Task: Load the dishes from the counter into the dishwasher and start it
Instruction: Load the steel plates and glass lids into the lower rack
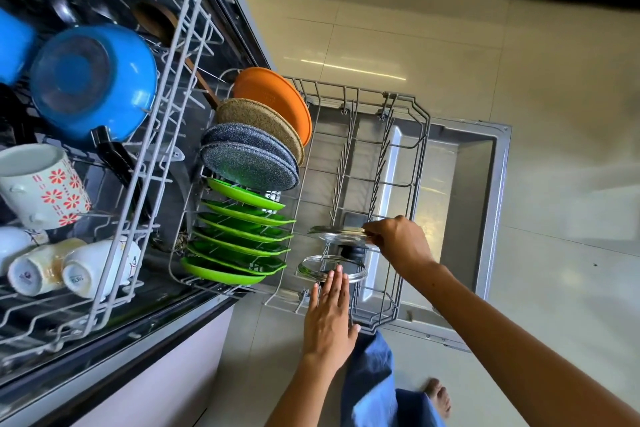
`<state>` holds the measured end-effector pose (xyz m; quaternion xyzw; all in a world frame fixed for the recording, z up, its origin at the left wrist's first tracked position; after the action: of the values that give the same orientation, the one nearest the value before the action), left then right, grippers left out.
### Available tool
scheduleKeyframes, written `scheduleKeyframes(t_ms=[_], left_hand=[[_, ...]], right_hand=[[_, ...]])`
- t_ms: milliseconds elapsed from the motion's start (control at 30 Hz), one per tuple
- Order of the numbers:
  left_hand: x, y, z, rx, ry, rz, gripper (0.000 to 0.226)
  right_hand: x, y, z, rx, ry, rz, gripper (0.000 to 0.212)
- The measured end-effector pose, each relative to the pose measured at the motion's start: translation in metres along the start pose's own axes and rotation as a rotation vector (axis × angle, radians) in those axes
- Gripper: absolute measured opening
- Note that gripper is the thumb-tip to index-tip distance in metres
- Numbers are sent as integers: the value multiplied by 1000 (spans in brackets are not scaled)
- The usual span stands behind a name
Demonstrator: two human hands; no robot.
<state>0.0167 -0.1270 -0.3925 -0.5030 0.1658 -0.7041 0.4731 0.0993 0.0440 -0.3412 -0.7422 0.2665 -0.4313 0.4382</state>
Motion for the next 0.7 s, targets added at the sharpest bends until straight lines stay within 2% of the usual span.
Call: scheduleKeyframes(t_ms=[200, 467, 700], left_hand=[[0, -1, 2, 2, -22, -1, 108], [0, -1, 1, 12, -15, 12, 111], [-1, 2, 3, 31, -18, -6, 121]], right_hand=[[2, 5, 5, 29, 4, -6, 14], [23, -8, 2, -62, -29, 215, 10], [45, -12, -11, -8, -76, 193, 23]])
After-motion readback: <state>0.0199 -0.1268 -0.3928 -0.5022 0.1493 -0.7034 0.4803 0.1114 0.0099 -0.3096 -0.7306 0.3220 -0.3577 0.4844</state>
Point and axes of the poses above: each hand's wrist, its own x-axis away from the middle knuckle, its own y-axis out of the palm, z = x × y, the point moved 6 cm from there along -x, towards the middle knuckle, and after that the axes turned 13 degrees about x, right-handed, at the moved point
